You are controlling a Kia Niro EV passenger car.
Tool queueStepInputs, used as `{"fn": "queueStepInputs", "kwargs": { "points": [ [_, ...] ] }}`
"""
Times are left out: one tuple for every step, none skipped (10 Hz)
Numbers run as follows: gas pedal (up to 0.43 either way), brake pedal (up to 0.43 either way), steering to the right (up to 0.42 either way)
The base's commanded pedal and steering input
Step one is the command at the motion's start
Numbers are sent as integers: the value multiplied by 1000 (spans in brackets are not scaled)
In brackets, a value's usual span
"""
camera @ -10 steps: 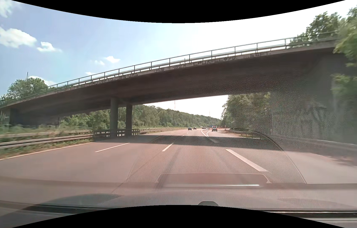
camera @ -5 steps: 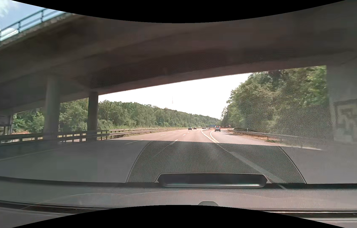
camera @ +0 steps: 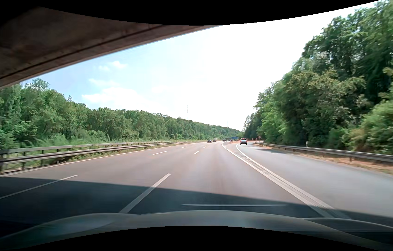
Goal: Follow the waypoints while adhering to traffic rules and regulations
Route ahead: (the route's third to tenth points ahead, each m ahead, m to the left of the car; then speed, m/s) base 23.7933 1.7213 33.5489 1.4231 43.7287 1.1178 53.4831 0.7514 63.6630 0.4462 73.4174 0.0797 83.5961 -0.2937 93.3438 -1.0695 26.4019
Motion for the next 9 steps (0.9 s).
{"fn": "queueStepInputs", "kwargs": {
  "points": [
    [339, 0, 1],
    [339, 0, 1],
    [339, 0, 1],
    [339, 0, 2],
    [339, 0, 1],
    [339, 0, 2],
    [339, 0, 1],
    [339, 0, 2],
    [339, 0, 2]
  ]
}}
